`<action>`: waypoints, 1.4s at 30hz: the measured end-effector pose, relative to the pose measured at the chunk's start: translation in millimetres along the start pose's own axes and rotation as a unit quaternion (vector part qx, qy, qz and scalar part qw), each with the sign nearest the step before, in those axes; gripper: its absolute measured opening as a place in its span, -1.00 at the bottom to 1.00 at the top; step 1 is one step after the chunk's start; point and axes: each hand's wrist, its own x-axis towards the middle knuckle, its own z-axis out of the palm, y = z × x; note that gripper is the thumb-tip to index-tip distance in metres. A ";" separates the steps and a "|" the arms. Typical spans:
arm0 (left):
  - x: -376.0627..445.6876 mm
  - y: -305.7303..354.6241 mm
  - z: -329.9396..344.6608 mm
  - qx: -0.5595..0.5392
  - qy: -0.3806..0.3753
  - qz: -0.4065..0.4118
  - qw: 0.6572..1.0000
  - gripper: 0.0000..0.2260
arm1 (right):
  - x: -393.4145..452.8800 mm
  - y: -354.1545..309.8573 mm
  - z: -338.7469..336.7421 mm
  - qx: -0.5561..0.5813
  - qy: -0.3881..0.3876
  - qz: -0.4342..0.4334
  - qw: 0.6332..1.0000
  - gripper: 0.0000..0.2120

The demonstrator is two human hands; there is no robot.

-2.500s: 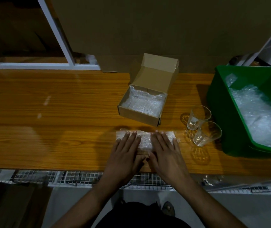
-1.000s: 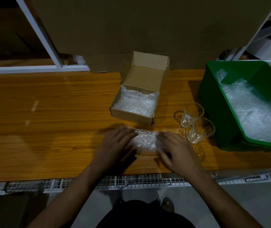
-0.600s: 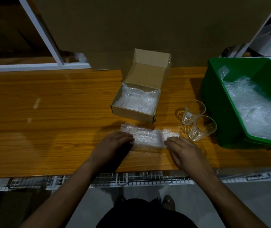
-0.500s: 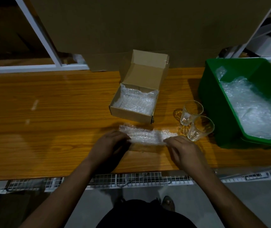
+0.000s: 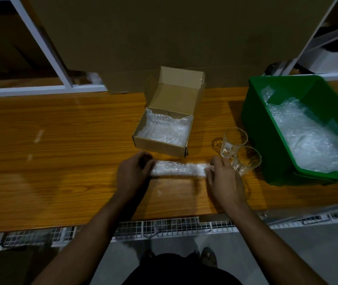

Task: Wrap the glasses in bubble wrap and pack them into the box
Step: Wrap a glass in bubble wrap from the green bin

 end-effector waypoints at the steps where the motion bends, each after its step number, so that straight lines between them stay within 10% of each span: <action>1: -0.4 -1.8 1.8 0.042 0.011 0.017 0.999 -0.89 | -0.1 -0.3 0.1 -0.014 0.006 -0.001 1.000 -0.79; 6: -14.4 11.7 -3.5 0.124 0.095 0.192 0.969 -0.86 | -1.4 5.3 8.0 -0.096 0.024 -0.145 0.984 -0.65; 11: -39.6 43.3 21.0 0.178 -0.057 0.335 0.923 -0.65 | 2.3 5.4 9.1 -0.108 0.007 -0.187 0.976 -0.71; 25: -12.8 44.0 25.5 0.171 -0.112 0.320 0.925 -0.75 | 1.1 12.5 -6.6 -0.016 -0.028 -0.185 0.982 -0.79; 29: -17.7 48.6 17.8 0.078 -0.129 0.222 0.963 -0.85 | 7.8 -2.9 -26.2 0.288 0.005 -0.048 0.956 -0.82; 32: -18.6 55.7 9.4 -0.189 -0.117 0.036 0.974 -0.88 | 11.1 -15.5 -40.1 0.542 -0.055 0.071 0.836 -0.59; 34: -21.9 64.3 0.7 -0.360 -0.124 -0.086 0.921 -0.86 | 9.0 -21.9 -42.0 0.594 -0.156 0.129 0.778 -0.41; 37: -26.4 70.9 -3.9 -0.460 -0.148 -0.141 0.864 -0.84 | 4.0 -33.7 -39.8 0.556 -0.272 0.091 0.780 -0.54; 42: -28.7 71.9 -7.7 -0.466 -0.118 -0.135 0.866 -0.86 | 3.2 -46.9 -34.3 0.538 -0.212 0.034 0.815 -0.72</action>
